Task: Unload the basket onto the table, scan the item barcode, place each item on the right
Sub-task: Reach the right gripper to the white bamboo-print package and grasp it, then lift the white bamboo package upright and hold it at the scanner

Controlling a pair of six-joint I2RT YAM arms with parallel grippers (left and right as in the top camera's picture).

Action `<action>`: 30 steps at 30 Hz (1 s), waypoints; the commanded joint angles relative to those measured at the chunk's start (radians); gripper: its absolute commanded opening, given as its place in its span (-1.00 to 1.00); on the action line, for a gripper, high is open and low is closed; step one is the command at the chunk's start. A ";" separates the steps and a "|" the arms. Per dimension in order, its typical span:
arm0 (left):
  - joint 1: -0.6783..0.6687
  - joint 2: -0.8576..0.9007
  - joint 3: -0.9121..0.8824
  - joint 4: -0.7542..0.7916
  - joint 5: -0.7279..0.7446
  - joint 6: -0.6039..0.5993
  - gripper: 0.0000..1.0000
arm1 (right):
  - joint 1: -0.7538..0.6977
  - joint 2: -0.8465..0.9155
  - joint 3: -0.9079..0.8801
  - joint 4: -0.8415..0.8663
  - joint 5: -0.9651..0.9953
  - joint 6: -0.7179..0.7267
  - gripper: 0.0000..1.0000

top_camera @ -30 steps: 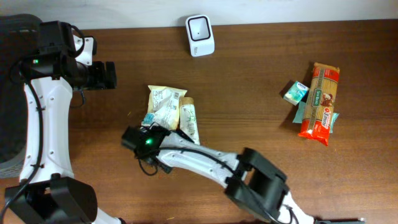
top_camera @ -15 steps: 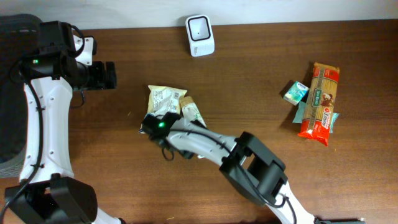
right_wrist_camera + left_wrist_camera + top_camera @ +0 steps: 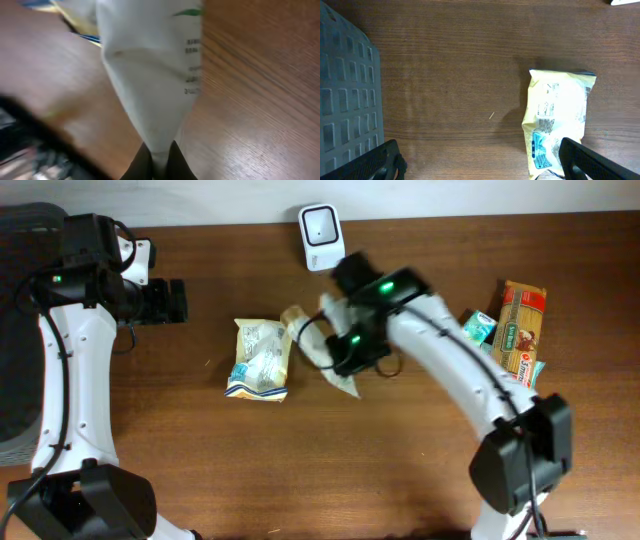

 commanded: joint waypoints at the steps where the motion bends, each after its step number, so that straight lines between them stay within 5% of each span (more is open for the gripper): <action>1: 0.002 -0.010 0.008 0.000 0.011 -0.009 0.99 | -0.098 -0.004 -0.124 0.058 -0.337 -0.110 -0.92; 4: 0.002 -0.010 0.008 0.000 0.011 -0.009 0.98 | -0.171 -0.003 -0.395 0.253 -0.523 -0.122 -0.92; 6: 0.002 -0.010 0.008 0.000 0.011 -0.009 0.99 | -0.212 -0.002 -0.525 0.371 -0.477 -0.066 -0.89; 10: 0.002 -0.010 0.008 0.000 0.011 -0.009 0.98 | -0.284 -0.002 -0.558 0.389 -0.259 -0.114 0.25; 18: 0.002 -0.010 0.008 0.001 0.011 -0.009 0.98 | -0.290 -0.002 -0.323 0.325 -0.203 -0.286 0.46; 30: 0.002 -0.010 0.008 0.000 0.011 -0.009 0.98 | -0.170 0.190 -0.365 0.323 -0.286 -0.468 0.44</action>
